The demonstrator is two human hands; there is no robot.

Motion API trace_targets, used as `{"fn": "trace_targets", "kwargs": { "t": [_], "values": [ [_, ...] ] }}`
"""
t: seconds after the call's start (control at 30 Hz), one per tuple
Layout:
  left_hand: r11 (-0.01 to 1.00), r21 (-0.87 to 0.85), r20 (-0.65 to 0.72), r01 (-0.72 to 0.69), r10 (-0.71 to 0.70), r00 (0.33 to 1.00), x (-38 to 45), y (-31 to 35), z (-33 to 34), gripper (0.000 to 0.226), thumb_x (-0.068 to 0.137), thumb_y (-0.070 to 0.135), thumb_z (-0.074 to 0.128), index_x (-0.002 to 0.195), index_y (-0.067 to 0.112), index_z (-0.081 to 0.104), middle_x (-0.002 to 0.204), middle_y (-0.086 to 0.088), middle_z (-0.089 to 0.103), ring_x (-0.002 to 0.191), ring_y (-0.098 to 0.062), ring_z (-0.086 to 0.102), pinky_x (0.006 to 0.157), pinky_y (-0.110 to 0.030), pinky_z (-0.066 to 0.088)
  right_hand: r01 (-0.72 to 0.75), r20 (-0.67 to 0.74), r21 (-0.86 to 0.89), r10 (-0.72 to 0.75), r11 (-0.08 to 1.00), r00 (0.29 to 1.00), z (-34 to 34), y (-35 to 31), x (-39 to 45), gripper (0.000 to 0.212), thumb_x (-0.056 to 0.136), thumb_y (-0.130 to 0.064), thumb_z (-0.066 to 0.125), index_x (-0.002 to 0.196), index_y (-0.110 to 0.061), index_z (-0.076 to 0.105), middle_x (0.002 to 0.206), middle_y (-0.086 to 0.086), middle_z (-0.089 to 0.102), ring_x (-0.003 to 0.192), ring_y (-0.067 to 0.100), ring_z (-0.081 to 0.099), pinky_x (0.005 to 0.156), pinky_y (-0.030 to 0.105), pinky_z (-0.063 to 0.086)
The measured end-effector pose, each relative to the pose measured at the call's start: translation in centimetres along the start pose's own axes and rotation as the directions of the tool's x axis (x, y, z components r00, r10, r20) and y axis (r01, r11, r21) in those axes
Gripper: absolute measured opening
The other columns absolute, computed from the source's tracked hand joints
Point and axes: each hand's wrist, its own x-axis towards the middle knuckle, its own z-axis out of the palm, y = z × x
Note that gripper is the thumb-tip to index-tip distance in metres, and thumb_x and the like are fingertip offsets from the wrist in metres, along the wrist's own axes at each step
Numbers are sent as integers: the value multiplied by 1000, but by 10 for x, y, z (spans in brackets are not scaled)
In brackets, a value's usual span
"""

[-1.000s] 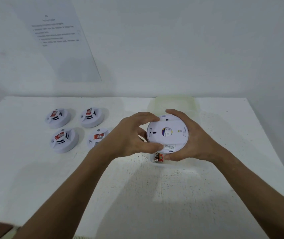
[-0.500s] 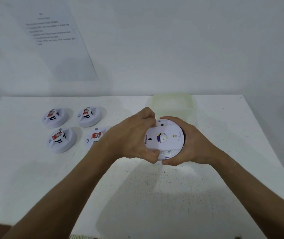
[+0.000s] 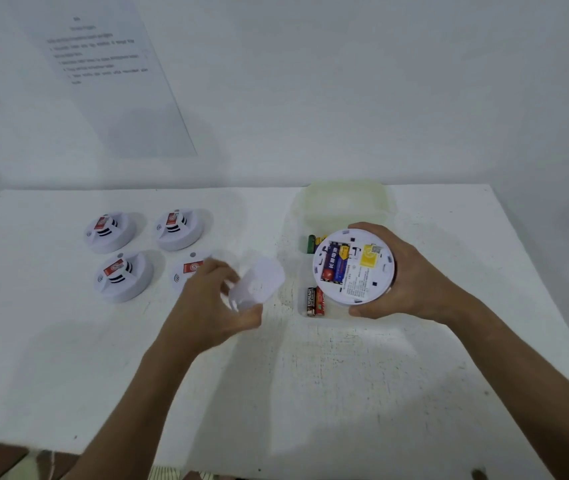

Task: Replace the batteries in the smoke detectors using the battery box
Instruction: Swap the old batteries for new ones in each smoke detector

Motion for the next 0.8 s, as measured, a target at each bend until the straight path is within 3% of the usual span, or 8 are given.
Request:
{"fn": "trace_targets", "kwargs": {
  "t": [0.13,0.2,0.3,0.4,0.47,0.6,0.8],
  "values": [
    [986,102,156,131,-146,977,-24,-10,30,60,59,55,80,98,16,58,96,8,46,75,-7,50,61,-18,45,-14,21,5,14,1000,1000,-1,-1,-1,98,48,-16,92,133,-34,45,125,-26,57,120,-1,55,89,11,49],
    [983,121,176,138,-158,972,-26,-11,35,61,61,58,77,99,15,59,95,7,45,77,-10,48,62,-18,42,-13,44,3,13,1000,999,1,-2,0,98,49,-17,92,133,-34,45,125,-27,57,120,-1,55,89,11,49],
    [990,77,154,119,-130,979,-25,-3,28,61,71,52,75,118,18,58,109,10,47,87,-9,51,67,-15,41,-13,71,0,13,1000,997,5,-2,0,98,49,-17,93,133,-34,45,127,-27,56,122,-1,54,89,10,48],
    [993,-114,-5,-24,23,1000,-12,28,6,43,81,36,72,120,23,62,115,10,58,89,-2,59,67,-10,47,-20,100,0,19,1000,995,10,-2,1,102,50,-19,94,137,-34,44,134,-21,54,127,5,52,95,14,48],
    [971,-191,-24,-142,140,990,0,57,-11,31,82,31,72,112,25,66,108,13,63,91,2,60,70,-7,49,-10,124,1,10,1000,992,13,-5,2,102,51,-20,95,139,-33,44,137,-16,54,128,9,52,98,17,49],
    [910,-87,156,-406,415,896,23,89,-24,24,79,23,72,102,16,69,97,3,69,84,-8,57,69,-17,49,0,129,1,0,1000,992,13,-11,3,103,51,-33,92,141,-30,43,136,-13,56,125,13,55,98,21,51],
    [873,31,322,-487,453,832,41,106,-24,26,75,32,75,92,13,68,85,4,60,77,-14,56,73,-31,51,-32,95,25,29,999,995,5,-10,-5,102,51,-29,92,140,-28,43,134,-11,56,123,14,57,98,23,51]
  ]
}}
